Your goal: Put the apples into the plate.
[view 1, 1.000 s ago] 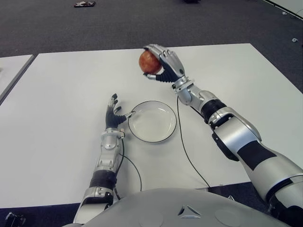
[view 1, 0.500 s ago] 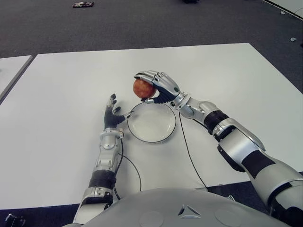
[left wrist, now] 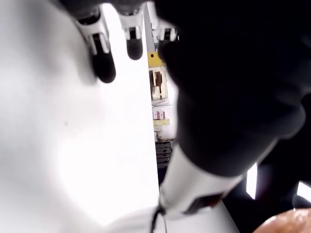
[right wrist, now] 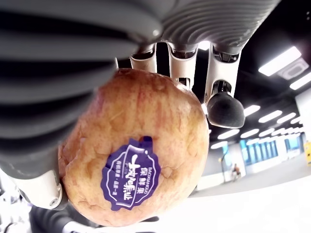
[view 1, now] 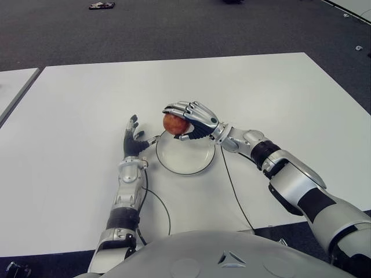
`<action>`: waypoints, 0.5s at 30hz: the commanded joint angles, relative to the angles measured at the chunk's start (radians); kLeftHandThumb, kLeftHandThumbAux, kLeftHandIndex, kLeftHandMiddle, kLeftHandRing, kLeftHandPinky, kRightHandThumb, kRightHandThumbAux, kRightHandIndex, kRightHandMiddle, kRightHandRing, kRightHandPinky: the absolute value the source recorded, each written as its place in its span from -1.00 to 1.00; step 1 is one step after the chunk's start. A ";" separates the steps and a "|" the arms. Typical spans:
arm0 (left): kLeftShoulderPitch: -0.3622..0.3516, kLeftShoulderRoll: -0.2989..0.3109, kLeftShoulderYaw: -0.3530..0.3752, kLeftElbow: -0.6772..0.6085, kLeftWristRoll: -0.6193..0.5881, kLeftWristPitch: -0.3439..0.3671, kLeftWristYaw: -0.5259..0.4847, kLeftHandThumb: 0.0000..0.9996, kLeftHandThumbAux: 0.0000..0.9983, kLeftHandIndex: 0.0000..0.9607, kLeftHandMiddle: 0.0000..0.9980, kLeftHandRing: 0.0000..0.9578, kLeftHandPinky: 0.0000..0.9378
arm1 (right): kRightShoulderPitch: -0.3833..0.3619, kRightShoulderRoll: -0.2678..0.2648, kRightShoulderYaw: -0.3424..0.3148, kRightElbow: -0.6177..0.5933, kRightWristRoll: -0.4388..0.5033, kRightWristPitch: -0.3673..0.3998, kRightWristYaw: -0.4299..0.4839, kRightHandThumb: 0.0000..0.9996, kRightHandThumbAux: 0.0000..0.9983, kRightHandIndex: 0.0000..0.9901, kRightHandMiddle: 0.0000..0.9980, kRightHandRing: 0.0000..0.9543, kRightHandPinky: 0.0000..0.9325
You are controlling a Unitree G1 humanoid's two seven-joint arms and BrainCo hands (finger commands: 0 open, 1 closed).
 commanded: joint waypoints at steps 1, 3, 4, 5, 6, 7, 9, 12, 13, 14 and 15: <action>0.009 0.008 0.010 0.039 -0.008 0.006 -0.003 -1.00 -0.40 -1.00 -1.00 -1.00 -0.96 | 0.020 -0.018 0.007 -0.021 -0.006 -0.026 -0.003 0.91 0.32 -0.23 0.01 0.11 0.73; 0.009 0.010 0.010 0.042 -0.008 0.002 -0.002 -1.00 -0.40 -1.00 -1.00 -1.00 -0.96 | 0.030 -0.021 0.011 -0.024 -0.005 -0.039 0.006 0.91 0.32 -0.23 0.01 0.11 0.73; 0.009 0.011 0.011 0.043 -0.007 0.000 -0.002 -1.00 -0.40 -1.00 -1.00 -1.00 -0.95 | 0.034 -0.023 0.012 -0.025 -0.005 -0.045 0.011 0.91 0.32 -0.23 0.01 0.11 0.73; 0.009 0.012 0.011 0.044 -0.007 -0.002 -0.001 -1.00 -0.40 -1.00 -1.00 -1.00 -0.95 | 0.036 -0.025 0.013 -0.027 -0.004 -0.048 0.015 0.91 0.32 -0.23 0.01 0.11 0.73; 0.009 0.013 0.011 0.044 -0.006 -0.004 0.001 -1.00 -0.40 -1.00 -1.00 -1.00 -0.95 | 0.040 -0.027 0.015 -0.030 -0.004 -0.054 0.021 0.91 0.32 -0.23 0.01 0.11 0.73; 0.009 0.013 0.011 0.044 -0.005 -0.005 0.002 -1.00 -0.40 -1.00 -1.00 -1.00 -0.94 | 0.043 -0.029 0.016 -0.032 -0.004 -0.057 0.026 0.91 0.32 -0.23 0.01 0.11 0.73; 0.009 0.013 0.012 0.044 -0.004 -0.007 0.004 -1.00 -0.41 -1.00 -1.00 -1.00 -0.94 | 0.047 -0.032 0.017 -0.036 -0.003 -0.064 0.034 0.91 0.32 -0.23 0.01 0.11 0.73; 0.009 0.014 0.015 0.042 -0.004 -0.007 0.003 -1.00 -0.41 -1.00 -1.00 -1.00 -0.94 | 0.050 -0.034 0.019 -0.042 -0.008 -0.073 0.034 0.91 0.32 -0.23 0.01 0.11 0.73; 0.009 0.014 0.015 0.041 -0.004 -0.007 0.002 -1.00 -0.41 -1.00 -1.00 -1.00 -0.94 | 0.050 -0.035 0.020 -0.043 -0.010 -0.075 0.032 0.91 0.32 -0.23 0.01 0.11 0.73; 0.009 0.014 0.016 0.040 -0.005 -0.006 0.001 -1.00 -0.41 -1.00 -1.00 -1.00 -0.94 | 0.051 -0.035 0.021 -0.045 -0.012 -0.077 0.029 0.91 0.32 -0.23 0.01 0.11 0.73; 0.009 0.013 0.016 0.040 -0.005 -0.006 0.001 -1.00 -0.41 -1.00 -1.00 -1.00 -0.94 | 0.051 -0.036 0.021 -0.045 -0.013 -0.079 0.028 0.91 0.32 -0.23 0.01 0.11 0.73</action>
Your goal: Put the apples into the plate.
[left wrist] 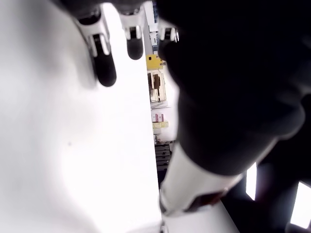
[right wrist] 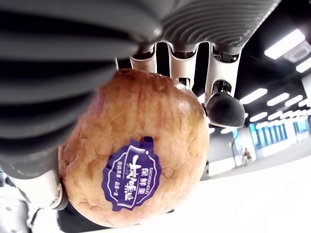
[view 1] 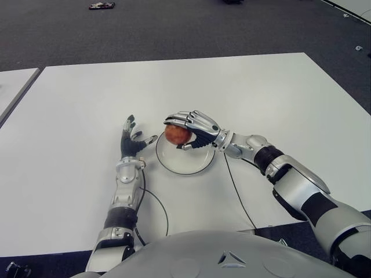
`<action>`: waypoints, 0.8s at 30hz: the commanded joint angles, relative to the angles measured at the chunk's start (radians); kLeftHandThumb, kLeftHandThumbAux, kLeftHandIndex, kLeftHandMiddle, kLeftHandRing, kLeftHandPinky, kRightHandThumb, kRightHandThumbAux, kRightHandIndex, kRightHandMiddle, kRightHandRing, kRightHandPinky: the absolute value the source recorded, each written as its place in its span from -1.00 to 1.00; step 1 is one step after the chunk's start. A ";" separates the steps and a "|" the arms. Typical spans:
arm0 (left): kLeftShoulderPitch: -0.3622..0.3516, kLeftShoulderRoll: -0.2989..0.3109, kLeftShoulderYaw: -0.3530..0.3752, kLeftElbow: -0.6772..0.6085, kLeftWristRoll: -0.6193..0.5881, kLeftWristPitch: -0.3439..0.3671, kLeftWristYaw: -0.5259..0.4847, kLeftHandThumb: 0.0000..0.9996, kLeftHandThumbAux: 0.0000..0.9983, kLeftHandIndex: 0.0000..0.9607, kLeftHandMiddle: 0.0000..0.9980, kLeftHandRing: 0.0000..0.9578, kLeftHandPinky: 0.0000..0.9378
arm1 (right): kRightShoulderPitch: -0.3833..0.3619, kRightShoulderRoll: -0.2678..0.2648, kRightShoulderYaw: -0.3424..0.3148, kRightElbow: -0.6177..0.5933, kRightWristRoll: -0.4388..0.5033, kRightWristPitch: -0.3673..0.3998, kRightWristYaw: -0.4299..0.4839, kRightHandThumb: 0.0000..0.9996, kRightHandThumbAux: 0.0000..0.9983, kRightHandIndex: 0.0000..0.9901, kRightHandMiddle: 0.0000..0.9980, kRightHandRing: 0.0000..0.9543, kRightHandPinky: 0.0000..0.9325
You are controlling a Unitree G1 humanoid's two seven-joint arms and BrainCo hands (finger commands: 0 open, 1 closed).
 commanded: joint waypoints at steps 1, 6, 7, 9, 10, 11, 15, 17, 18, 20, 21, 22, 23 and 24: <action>0.010 0.001 0.003 0.021 -0.005 0.019 0.000 -1.00 -0.40 -1.00 -1.00 -1.00 -0.95 | 0.000 -0.008 0.006 -0.014 -0.011 -0.016 -0.004 0.91 0.32 -0.23 0.01 0.11 0.73; 0.010 0.001 0.005 0.017 -0.006 0.018 -0.004 -1.00 -0.41 -1.00 -1.00 -1.00 -0.95 | 0.000 -0.009 0.007 -0.011 -0.010 -0.025 0.016 0.91 0.32 -0.23 0.01 0.11 0.73; 0.010 0.001 0.006 0.016 -0.006 0.019 -0.004 -1.00 -0.42 -1.00 -1.00 -1.00 -0.95 | 0.000 -0.009 0.006 -0.010 -0.009 -0.026 0.020 0.91 0.32 -0.23 0.01 0.11 0.73; 0.011 0.001 0.006 0.015 -0.006 0.020 -0.002 -1.00 -0.42 -1.00 -1.00 -1.00 -0.95 | 0.002 -0.011 0.005 -0.009 -0.005 -0.028 0.033 0.91 0.32 -0.23 0.01 0.11 0.73; 0.011 0.001 0.006 0.014 -0.005 0.021 -0.001 -1.00 -0.42 -1.00 -1.00 -1.00 -0.94 | 0.003 -0.012 0.004 -0.008 -0.004 -0.028 0.038 0.91 0.32 -0.23 0.01 0.11 0.73; 0.012 0.000 0.006 0.013 -0.004 0.021 0.000 -1.00 -0.42 -1.00 -1.00 -1.00 -0.94 | 0.005 -0.014 0.004 -0.009 -0.004 -0.029 0.043 0.91 0.32 -0.23 0.01 0.11 0.73; 0.013 -0.001 0.007 0.010 -0.003 0.022 0.003 -1.00 -0.42 -1.00 -1.00 -1.00 -0.93 | 0.008 -0.015 0.003 -0.011 -0.004 -0.029 0.052 0.91 0.32 -0.23 0.01 0.11 0.73; 0.014 -0.001 0.007 0.008 -0.002 0.022 0.004 -1.00 -0.42 -1.00 -1.00 -1.00 -0.93 | 0.010 -0.016 0.002 -0.012 -0.005 -0.031 0.053 0.91 0.32 -0.23 0.01 0.11 0.73; 0.013 -0.001 0.007 0.009 -0.002 0.022 0.004 -1.00 -0.42 -1.00 -1.00 -1.00 -0.93 | 0.010 -0.016 0.002 -0.012 -0.006 -0.031 0.053 0.91 0.32 -0.23 0.01 0.11 0.73; 0.014 -0.001 0.008 0.007 -0.002 0.026 0.004 -1.00 -0.42 -1.00 -1.00 -1.00 -0.93 | 0.010 -0.016 0.003 -0.014 -0.009 -0.032 0.049 0.91 0.32 -0.23 0.01 0.12 0.73; 0.013 0.000 0.008 0.007 -0.002 0.028 0.004 -1.00 -0.42 -1.00 -1.00 -1.00 -0.93 | 0.010 -0.016 0.004 -0.014 -0.011 -0.032 0.046 0.91 0.32 -0.23 0.01 0.12 0.73; 0.013 0.000 0.008 0.006 -0.002 0.029 0.004 -1.00 -0.42 -1.00 -1.00 -1.00 -0.93 | 0.011 -0.016 0.005 -0.015 -0.012 -0.032 0.044 0.91 0.32 -0.23 0.01 0.12 0.73; 0.013 0.000 0.008 0.006 -0.003 0.032 0.003 -1.00 -0.42 -1.00 -1.00 -1.00 -0.93 | 0.011 -0.016 0.006 -0.017 -0.019 -0.029 0.031 0.91 0.32 -0.23 0.01 0.12 0.73; 0.013 0.000 0.009 0.006 -0.003 0.033 0.003 -1.00 -0.42 -1.00 -1.00 -1.00 -0.93 | 0.011 -0.016 0.007 -0.019 -0.023 -0.026 0.021 0.91 0.32 -0.23 0.01 0.12 0.74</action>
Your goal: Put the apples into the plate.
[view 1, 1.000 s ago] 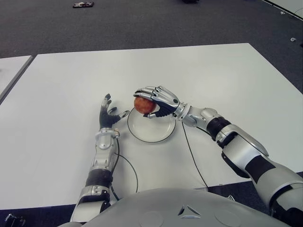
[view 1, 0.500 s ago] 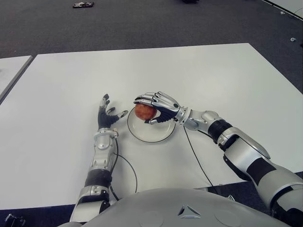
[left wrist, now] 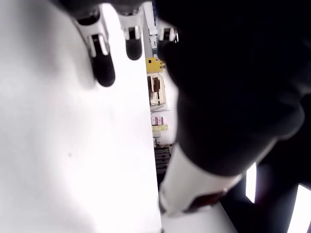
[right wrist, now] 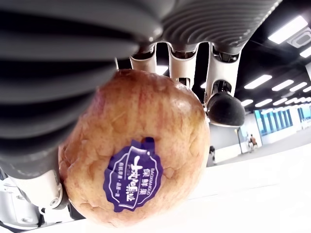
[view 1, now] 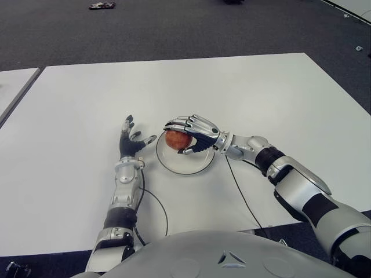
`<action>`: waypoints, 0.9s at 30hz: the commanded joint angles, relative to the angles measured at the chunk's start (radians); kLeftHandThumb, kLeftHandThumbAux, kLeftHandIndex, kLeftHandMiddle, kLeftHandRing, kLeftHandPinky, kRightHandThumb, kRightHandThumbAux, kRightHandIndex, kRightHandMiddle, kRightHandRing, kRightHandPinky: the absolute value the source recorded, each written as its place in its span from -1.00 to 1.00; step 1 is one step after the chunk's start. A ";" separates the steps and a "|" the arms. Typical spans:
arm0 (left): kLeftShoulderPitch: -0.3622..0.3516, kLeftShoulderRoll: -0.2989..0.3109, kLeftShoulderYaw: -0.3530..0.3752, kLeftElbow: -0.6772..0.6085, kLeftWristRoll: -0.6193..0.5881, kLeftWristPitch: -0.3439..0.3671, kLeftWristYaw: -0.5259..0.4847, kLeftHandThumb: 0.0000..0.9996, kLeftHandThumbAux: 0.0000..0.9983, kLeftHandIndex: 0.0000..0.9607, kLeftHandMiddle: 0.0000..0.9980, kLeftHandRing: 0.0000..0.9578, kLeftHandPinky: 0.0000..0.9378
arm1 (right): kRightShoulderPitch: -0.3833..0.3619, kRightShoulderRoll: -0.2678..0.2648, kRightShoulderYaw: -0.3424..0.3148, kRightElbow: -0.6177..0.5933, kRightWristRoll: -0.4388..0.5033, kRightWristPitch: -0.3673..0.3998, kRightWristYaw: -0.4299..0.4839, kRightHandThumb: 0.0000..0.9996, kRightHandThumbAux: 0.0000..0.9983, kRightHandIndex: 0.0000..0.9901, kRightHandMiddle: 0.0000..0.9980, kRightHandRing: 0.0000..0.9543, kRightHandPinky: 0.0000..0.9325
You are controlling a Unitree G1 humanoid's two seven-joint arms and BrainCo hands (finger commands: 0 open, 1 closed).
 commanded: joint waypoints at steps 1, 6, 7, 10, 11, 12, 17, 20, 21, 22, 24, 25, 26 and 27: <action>0.012 0.000 0.001 0.009 -0.004 0.033 0.002 -1.00 -0.42 -1.00 -1.00 -1.00 -0.93 | 0.005 -0.010 0.007 -0.018 -0.025 0.004 -0.042 0.91 0.32 -0.23 0.01 0.12 0.74; 0.011 0.001 0.002 0.007 -0.004 0.036 0.001 -1.00 -0.42 -1.00 -1.00 -1.00 -0.94 | 0.006 -0.007 0.010 -0.024 -0.051 0.026 -0.101 0.91 0.32 -0.22 0.02 0.12 0.71; 0.011 0.001 0.002 0.007 -0.004 0.037 0.001 -1.00 -0.42 -1.00 -1.00 -1.00 -0.94 | 0.006 -0.006 0.012 -0.025 -0.059 0.035 -0.116 0.91 0.32 -0.22 0.02 0.12 0.70; 0.011 0.002 0.002 0.005 -0.004 0.042 0.001 -1.00 -0.40 -1.00 -1.00 -1.00 -0.94 | 0.005 -0.007 0.021 -0.031 -0.084 0.058 -0.152 0.83 0.33 -0.18 0.08 0.23 0.55; 0.011 0.003 0.003 0.005 -0.004 0.043 0.001 -1.00 -0.40 -1.00 -1.00 -1.00 -0.94 | 0.003 -0.011 0.027 -0.036 -0.094 0.068 -0.155 0.80 0.33 -0.17 0.09 0.27 0.52; 0.012 0.003 0.003 0.004 -0.004 0.044 0.001 -1.00 -0.39 -1.00 -1.00 -1.00 -0.94 | 0.001 -0.013 0.032 -0.039 -0.101 0.075 -0.158 0.64 0.37 -0.16 0.07 0.16 0.30; 0.012 0.004 0.002 0.002 -0.004 0.049 -0.002 -1.00 -0.38 -1.00 -1.00 -1.00 -0.93 | -0.006 -0.057 0.049 -0.108 -0.127 0.130 -0.037 -0.33 0.05 -0.57 -0.66 -0.69 -0.70; 0.015 0.006 0.002 -0.003 -0.006 0.050 -0.007 -1.00 -0.38 -1.00 -1.00 -1.00 -0.94 | 0.003 -0.081 0.043 -0.158 -0.117 0.144 0.044 -0.54 -0.08 -0.80 -0.89 -0.90 -0.90; 0.017 0.006 0.001 -0.005 -0.007 0.050 -0.009 -1.00 -0.38 -1.00 -1.00 -1.00 -0.94 | 0.007 -0.089 0.041 -0.175 -0.113 0.148 0.070 -0.59 -0.16 -0.87 -0.93 -0.94 -0.94; 0.018 0.006 0.001 -0.007 -0.007 0.050 -0.010 -1.00 -0.39 -1.00 -1.00 -1.00 -0.94 | 0.011 -0.096 0.039 -0.190 -0.109 0.149 0.090 -0.62 -0.20 -0.92 -0.96 -0.96 -0.96; 0.020 0.007 0.001 -0.009 -0.008 0.051 -0.011 -1.00 -0.39 -1.00 -1.00 -1.00 -0.94 | 0.018 -0.103 0.034 -0.212 -0.102 0.153 0.113 -0.66 -0.27 -0.96 -0.98 -0.98 -0.98; 0.021 0.007 0.001 -0.011 -0.008 0.052 -0.011 -1.00 -0.39 -1.00 -1.00 -1.00 -0.94 | 0.022 -0.108 0.031 -0.222 -0.099 0.152 0.120 -0.67 -0.29 -0.97 -0.99 -0.99 -0.99; 0.022 0.007 0.001 -0.011 -0.008 0.053 -0.011 -1.00 -0.39 -1.00 -1.00 -1.00 -0.94 | 0.025 -0.111 0.028 -0.231 -0.097 0.151 0.127 -0.68 -0.31 -0.98 -0.99 -0.99 -0.99; 0.021 0.008 0.001 -0.012 -0.008 0.055 -0.011 -1.00 -0.38 -1.00 -1.00 -1.00 -0.94 | 0.027 -0.115 0.026 -0.239 -0.095 0.147 0.130 -0.69 -0.33 -0.99 -0.99 -0.99 -0.99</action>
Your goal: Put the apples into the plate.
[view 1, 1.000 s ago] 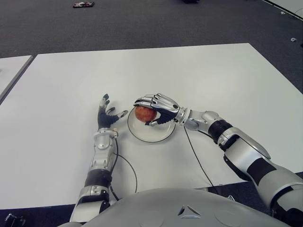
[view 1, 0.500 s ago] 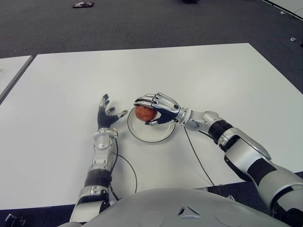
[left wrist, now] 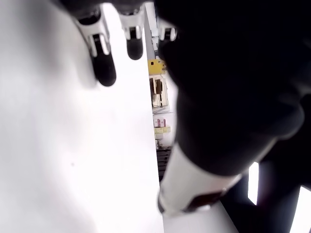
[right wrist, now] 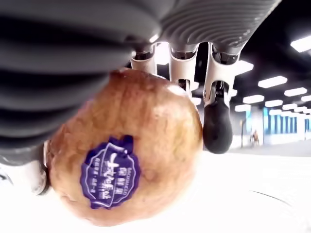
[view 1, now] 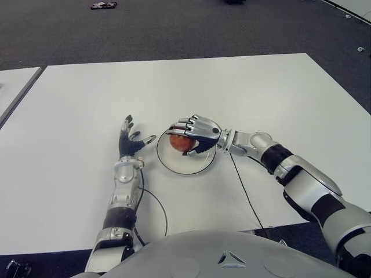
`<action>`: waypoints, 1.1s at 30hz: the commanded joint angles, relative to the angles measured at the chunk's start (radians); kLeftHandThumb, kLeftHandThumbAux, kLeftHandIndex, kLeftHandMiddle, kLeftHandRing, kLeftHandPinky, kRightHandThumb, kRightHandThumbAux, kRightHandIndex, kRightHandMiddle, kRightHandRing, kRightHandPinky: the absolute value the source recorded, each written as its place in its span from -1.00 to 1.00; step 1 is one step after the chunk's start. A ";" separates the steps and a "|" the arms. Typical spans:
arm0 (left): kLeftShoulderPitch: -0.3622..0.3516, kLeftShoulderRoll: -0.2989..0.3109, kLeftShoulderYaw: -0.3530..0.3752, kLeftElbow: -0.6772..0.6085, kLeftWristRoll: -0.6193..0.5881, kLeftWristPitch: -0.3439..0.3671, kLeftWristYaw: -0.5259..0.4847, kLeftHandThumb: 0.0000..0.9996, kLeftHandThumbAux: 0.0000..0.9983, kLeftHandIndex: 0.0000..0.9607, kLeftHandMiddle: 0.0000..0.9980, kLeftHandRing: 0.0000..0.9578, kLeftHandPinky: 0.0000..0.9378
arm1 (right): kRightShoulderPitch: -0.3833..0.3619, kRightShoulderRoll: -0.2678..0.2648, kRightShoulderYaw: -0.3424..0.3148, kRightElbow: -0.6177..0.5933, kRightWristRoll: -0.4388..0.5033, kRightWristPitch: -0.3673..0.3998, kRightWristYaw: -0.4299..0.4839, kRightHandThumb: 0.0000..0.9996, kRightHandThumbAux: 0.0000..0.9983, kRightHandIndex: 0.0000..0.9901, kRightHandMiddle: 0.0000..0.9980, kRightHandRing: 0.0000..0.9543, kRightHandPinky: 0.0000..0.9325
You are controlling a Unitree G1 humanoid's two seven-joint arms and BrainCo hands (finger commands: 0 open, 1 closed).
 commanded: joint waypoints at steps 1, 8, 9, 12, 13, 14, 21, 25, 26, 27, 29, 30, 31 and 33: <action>0.017 0.003 -0.001 0.005 -0.008 0.032 -0.010 -1.00 -0.38 -1.00 -1.00 -1.00 -0.94 | 0.022 -0.019 -0.014 -0.048 0.019 0.002 0.036 -0.71 -0.36 -0.99 -1.00 -1.00 -1.00; 0.020 0.004 -0.001 -0.005 -0.006 0.042 -0.007 -1.00 -0.37 -1.00 -1.00 -1.00 -0.95 | 0.034 -0.031 -0.027 -0.077 0.024 -0.011 0.028 -0.76 -0.43 -1.00 -1.00 -1.00 -1.00; 0.020 0.004 -0.001 -0.005 -0.006 0.042 -0.006 -1.00 -0.37 -1.00 -1.00 -1.00 -0.95 | 0.035 -0.031 -0.028 -0.078 0.024 -0.011 0.026 -0.76 -0.43 -1.00 -1.00 -1.00 -1.00; 0.020 0.005 -0.002 -0.006 -0.005 0.043 -0.006 -1.00 -0.38 -1.00 -1.00 -1.00 -0.95 | 0.036 -0.032 -0.031 -0.080 0.025 -0.009 0.025 -0.78 -0.42 -1.00 -1.00 -1.00 -1.00; 0.020 0.005 -0.002 -0.006 -0.004 0.043 -0.006 -1.00 -0.39 -1.00 -1.00 -1.00 -0.95 | 0.036 -0.032 -0.032 -0.080 0.026 -0.009 0.026 -0.79 -0.42 -1.00 -1.00 -1.00 -1.00; 0.020 0.006 -0.002 -0.006 -0.004 0.043 -0.006 -1.00 -0.39 -1.00 -1.00 -1.00 -0.95 | 0.036 -0.031 -0.032 -0.079 0.026 -0.008 0.026 -0.79 -0.42 -1.00 -1.00 -1.00 -1.00; 0.021 0.007 -0.002 -0.006 -0.004 0.044 -0.007 -1.00 -0.38 -1.00 -1.00 -1.00 -0.94 | 0.038 -0.028 -0.035 -0.076 0.027 -0.004 0.028 -0.82 -0.40 -1.00 -1.00 -1.00 -1.00; 0.021 0.007 -0.002 -0.006 -0.006 0.044 -0.007 -1.00 -0.38 -1.00 -1.00 -1.00 -0.94 | 0.038 -0.028 -0.036 -0.075 0.026 -0.002 0.026 -0.82 -0.40 -1.00 -1.00 -1.00 -1.00; 0.021 0.007 -0.002 -0.006 -0.006 0.044 -0.007 -1.00 -0.38 -1.00 -1.00 -1.00 -0.94 | 0.039 -0.028 -0.037 -0.075 0.026 -0.002 0.026 -0.82 -0.40 -1.00 -1.00 -1.00 -1.00; 0.021 0.008 -0.002 -0.006 -0.007 0.047 -0.009 -1.00 -0.38 -1.00 -1.00 -1.00 -0.94 | 0.039 -0.028 -0.037 -0.075 0.027 0.000 0.028 -0.82 -0.40 -1.00 -1.00 -1.00 -1.00; 0.020 0.011 -0.001 -0.004 -0.008 0.052 -0.011 -1.00 -0.37 -1.00 -1.00 -1.00 -0.94 | 0.040 -0.028 -0.039 -0.074 0.027 0.003 0.030 -0.83 -0.39 -1.00 -1.00 -1.00 -1.00; 0.020 0.012 -0.001 -0.003 -0.008 0.053 -0.013 -1.00 -0.37 -1.00 -1.00 -1.00 -0.95 | 0.040 -0.028 -0.039 -0.073 0.026 0.004 0.030 -0.83 -0.38 -1.00 -1.00 -1.00 -1.00; 0.019 0.012 0.000 -0.001 -0.010 0.052 -0.014 -1.00 -0.37 -1.00 -1.00 -1.00 -0.95 | 0.039 -0.027 -0.039 -0.071 0.025 0.005 0.030 -0.83 -0.37 -1.00 -1.00 -1.00 -1.00; 0.017 0.012 0.003 0.002 -0.015 0.049 -0.015 -1.00 -0.36 -1.00 -1.00 -1.00 -0.96 | 0.037 -0.025 -0.039 -0.067 0.023 0.008 0.028 -0.84 -0.36 -1.00 -1.00 -1.00 -1.00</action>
